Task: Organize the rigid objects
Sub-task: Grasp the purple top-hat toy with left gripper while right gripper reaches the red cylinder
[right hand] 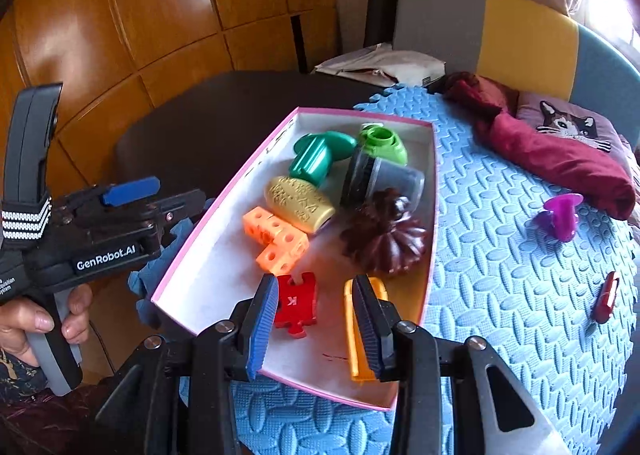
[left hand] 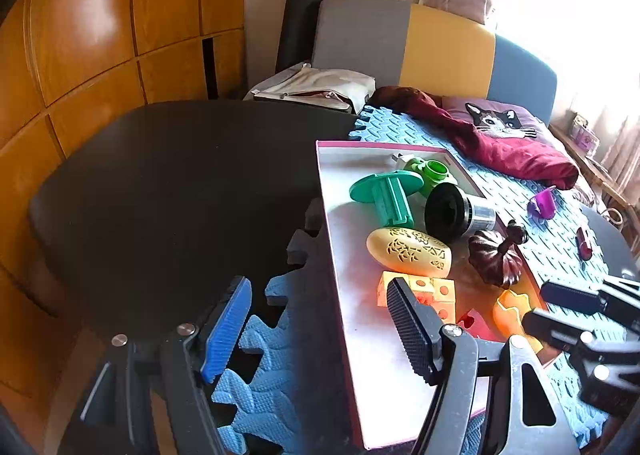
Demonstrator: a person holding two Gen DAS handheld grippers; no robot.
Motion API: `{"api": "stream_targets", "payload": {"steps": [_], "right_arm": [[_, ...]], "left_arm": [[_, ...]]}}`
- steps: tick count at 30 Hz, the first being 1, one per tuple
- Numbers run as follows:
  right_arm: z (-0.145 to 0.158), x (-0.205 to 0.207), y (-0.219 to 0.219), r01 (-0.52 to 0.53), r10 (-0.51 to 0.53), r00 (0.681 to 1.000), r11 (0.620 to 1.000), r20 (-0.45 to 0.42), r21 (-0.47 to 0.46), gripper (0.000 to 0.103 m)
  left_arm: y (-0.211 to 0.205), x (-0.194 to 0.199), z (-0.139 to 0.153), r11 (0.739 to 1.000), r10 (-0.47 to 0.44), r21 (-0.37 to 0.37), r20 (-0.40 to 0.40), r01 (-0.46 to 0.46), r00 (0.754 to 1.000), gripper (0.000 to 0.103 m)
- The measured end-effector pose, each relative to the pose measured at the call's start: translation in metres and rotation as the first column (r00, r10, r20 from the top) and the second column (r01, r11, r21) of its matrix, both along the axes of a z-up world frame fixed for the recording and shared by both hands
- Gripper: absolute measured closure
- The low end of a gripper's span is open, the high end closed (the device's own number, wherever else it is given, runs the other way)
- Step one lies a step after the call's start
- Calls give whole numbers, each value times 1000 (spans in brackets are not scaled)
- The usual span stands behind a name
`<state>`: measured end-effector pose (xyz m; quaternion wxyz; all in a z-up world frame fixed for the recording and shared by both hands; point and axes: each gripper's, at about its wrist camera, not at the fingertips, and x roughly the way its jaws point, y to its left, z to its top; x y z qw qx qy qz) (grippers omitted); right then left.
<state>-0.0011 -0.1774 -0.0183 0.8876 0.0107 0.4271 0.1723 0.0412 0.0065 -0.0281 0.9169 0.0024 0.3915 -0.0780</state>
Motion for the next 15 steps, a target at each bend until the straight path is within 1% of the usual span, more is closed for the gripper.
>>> {"api": "stream_targets", "payload": {"steps": [6,11,15], "right_arm": [[7,3,-25,56,-56,998,998,20,-10,65],[11,6,-59,133,-133,991,991,34,-18,65],[10,10,-89,204,-202,979,978,38,-37,65]], "left_arm": [[-6,0,1,1000,-16,12,5,16,1000,32],[-12,0,2,999,-26,21,5,26,1000,32],[-17,0,4,999,-40,29,9,39,999,32]]}}
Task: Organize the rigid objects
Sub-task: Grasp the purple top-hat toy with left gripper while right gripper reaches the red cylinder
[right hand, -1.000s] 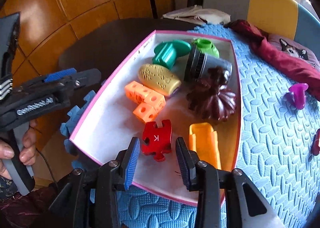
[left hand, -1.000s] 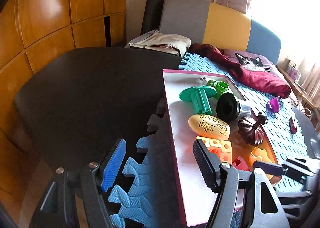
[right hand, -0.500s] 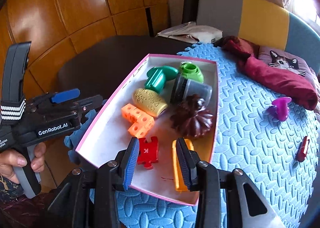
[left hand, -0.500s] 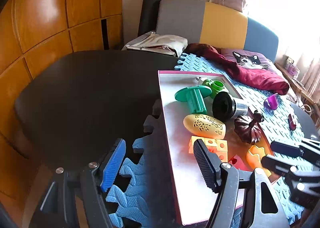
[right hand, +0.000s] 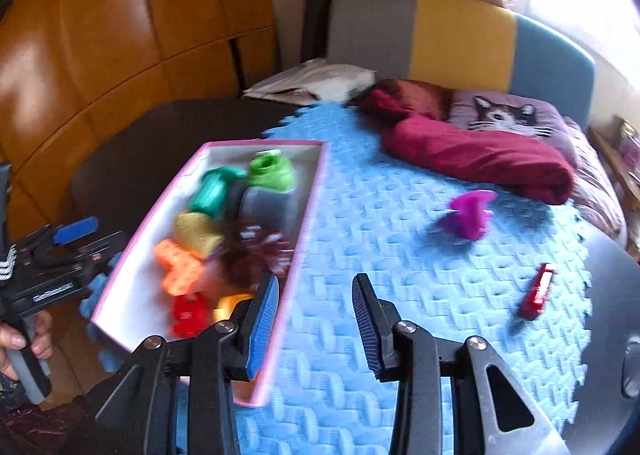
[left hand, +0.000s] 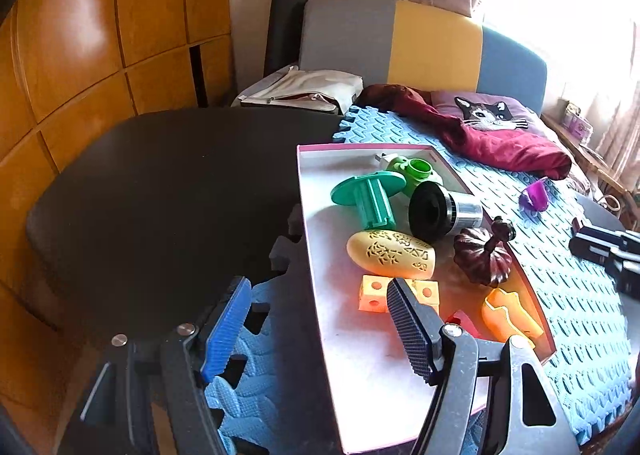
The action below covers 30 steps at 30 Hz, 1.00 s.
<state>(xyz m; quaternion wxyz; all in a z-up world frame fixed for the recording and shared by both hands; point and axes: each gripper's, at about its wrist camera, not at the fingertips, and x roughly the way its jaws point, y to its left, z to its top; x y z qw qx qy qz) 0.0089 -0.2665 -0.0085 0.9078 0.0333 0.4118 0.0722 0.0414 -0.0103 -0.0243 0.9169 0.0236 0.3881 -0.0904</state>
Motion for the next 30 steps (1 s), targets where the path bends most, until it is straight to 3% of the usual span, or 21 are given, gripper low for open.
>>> {"api": "stream_targets", "payload": {"steps": [9,12,17,21,25,29,30], "right_arm": [[-13,6,-81,224,-224,975,973,5,-61,65],[-23,5,-118,341,-340,940,939,12,-51,65],[-42,-7,-183,581,-578,813,813,-68,37,65],[-48,-18,-214,676,-664,737,728,-126,112,65],[-50,-27,-226,713,-693,702,683,-165,161,65],[-52,-25,-225,711,-689,703,682,-177,170,65],[-53,-23,-224,709,-685,706,685,-180,169,65]], "left_arm": [[-20,4,8,999,-39,10,14,39,999,32],[-31,7,14,998,-65,11,21,65,998,32],[-54,15,26,993,-117,14,34,116,993,32],[-83,24,33,986,-165,1,27,165,986,32],[-122,31,36,971,-241,-7,16,241,970,32],[-168,39,37,949,-314,-19,-9,313,950,32],[-180,42,37,945,-327,-19,-16,327,945,27]]}}
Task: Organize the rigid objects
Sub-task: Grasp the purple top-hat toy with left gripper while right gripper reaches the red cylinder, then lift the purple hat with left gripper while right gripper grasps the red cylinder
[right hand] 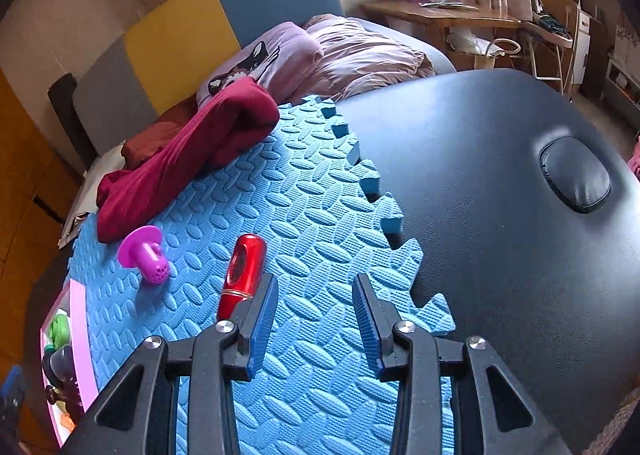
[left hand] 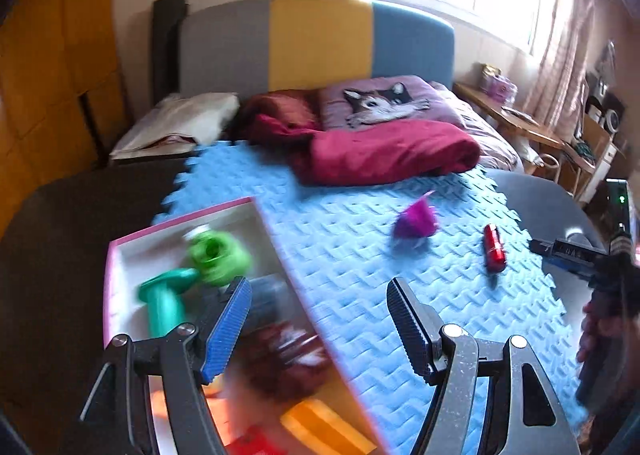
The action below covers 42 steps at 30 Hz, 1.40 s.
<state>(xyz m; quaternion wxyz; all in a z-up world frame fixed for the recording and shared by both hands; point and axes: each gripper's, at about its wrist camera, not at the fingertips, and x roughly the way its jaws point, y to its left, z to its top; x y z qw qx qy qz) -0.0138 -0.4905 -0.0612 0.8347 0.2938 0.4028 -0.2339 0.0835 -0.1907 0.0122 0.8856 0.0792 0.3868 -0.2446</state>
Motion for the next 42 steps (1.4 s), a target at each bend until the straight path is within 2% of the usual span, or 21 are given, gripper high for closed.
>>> {"api": "stream_targets", "payload": {"steps": [2,5,13,21,26,29,33,42], "right_arm": [[0,-1,2,-6,6,1000,1000,-2,7,65],[0,-1,2,-13,13,1000,1000,0,13,65],[2,0,1,-17,17,1000,999,13,35,65],[5,1,5,-37,36,999,998,30,41,65],[6,2,6,-44,42,999,998,32,35,65],[5,3,6,-44,43,999,999,25,30,65],[4,4,7,-52,52,998,998,22,23,65],[-3,6,5,-51,51,999,998,4,45,65]], "left_arm": [[-23,6,-3,1000,-25,11,-9,25,1000,17],[-53,24,-15,998,-41,-42,-110,37,993,16],[-116,56,-44,997,-20,-81,-220,2,975,24],[-152,87,-76,997,31,-55,-289,-49,957,28],[-156,104,-85,992,57,-92,-306,-89,950,32],[-158,107,-85,992,48,-98,-273,-77,961,49],[-153,99,-84,995,22,-88,-241,-44,970,49],[-131,66,-75,1000,-7,-28,-226,1,974,49]]}}
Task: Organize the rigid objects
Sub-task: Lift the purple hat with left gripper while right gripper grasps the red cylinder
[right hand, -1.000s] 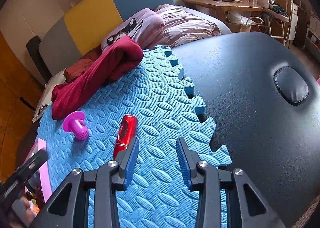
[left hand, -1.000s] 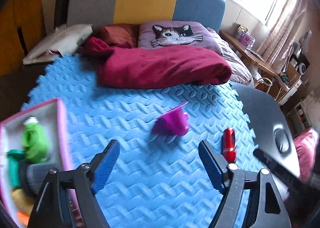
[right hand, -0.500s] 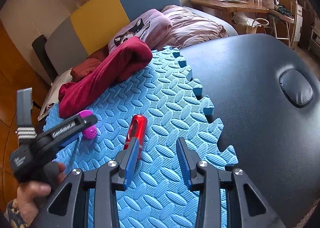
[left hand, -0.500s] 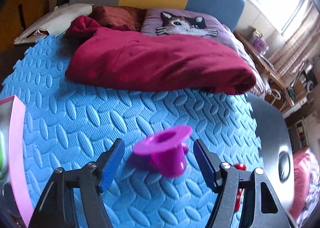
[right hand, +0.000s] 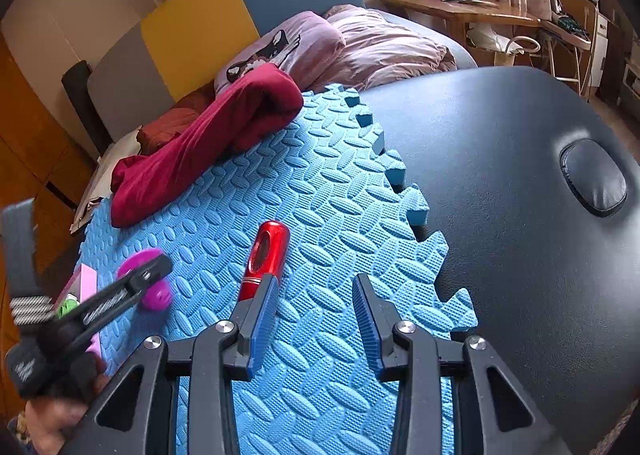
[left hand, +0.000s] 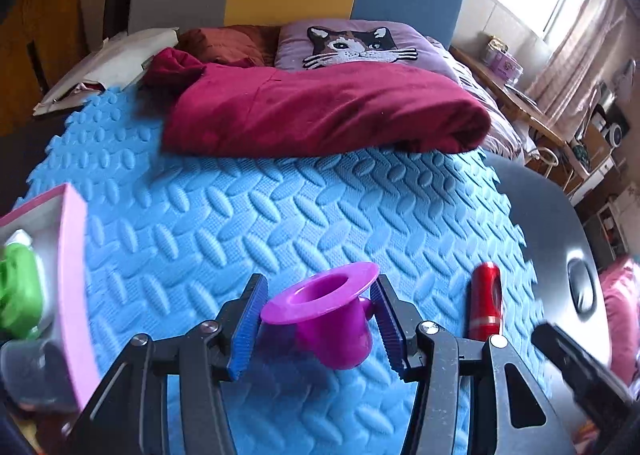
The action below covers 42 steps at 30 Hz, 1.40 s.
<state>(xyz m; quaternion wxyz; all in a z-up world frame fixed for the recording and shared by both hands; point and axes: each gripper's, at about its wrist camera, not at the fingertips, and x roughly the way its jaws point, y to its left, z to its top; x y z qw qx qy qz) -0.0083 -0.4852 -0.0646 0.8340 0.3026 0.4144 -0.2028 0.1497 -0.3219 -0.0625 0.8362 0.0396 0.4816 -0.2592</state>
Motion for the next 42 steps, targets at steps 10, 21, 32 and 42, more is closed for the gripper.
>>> {"api": "stream_targets", "payload": {"steps": [10,21,32,42], "right_arm": [[-6,14,9,-58,57,998,998,19,29,65],[-7,47,28,-127,129,992,984,11,-126,65],[-29,58,43,-249,236,968,952,-88,-176,76],[-29,56,52,-258,246,966,934,-75,-246,76]], "left_arm": [[36,-49,40,998,-61,-26,103,64,993,49],[76,-83,67,992,-83,-78,155,96,984,49],[131,-101,83,988,-45,-136,191,72,981,49],[182,-109,90,988,14,-155,212,20,977,49]]}}
